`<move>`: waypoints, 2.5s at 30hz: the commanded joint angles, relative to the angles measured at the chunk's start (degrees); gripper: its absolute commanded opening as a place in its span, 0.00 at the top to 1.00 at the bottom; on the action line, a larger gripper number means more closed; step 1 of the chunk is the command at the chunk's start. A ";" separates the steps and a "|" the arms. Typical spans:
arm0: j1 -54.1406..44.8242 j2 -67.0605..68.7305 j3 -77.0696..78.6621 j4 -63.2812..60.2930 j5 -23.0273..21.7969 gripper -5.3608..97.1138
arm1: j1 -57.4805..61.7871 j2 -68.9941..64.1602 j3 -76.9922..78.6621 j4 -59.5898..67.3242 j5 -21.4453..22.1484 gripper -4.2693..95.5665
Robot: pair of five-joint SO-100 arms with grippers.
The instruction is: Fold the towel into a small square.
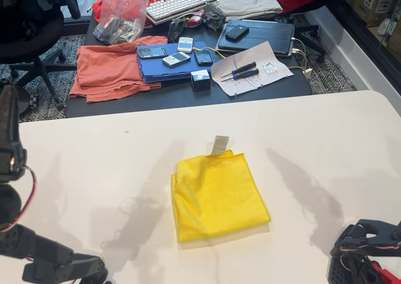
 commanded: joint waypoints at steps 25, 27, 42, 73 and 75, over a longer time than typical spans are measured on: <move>0.09 -11.78 15.82 -0.26 0.09 0.84 | 0.26 -4.22 -0.26 -0.35 0.00 0.85; 0.09 -11.78 17.93 -0.26 0.09 0.84 | 0.26 -4.22 -0.26 -0.35 0.00 0.85; -0.44 -5.10 22.15 -18.02 0.70 0.84 | 0.26 -4.22 -0.26 -0.35 0.00 0.85; -0.53 -9.23 22.24 -33.31 0.70 0.84 | 0.26 -4.22 -0.26 -0.35 0.00 0.85; -0.53 -9.23 22.24 -33.31 0.70 0.84 | 0.26 -4.22 -0.26 -0.35 0.00 0.85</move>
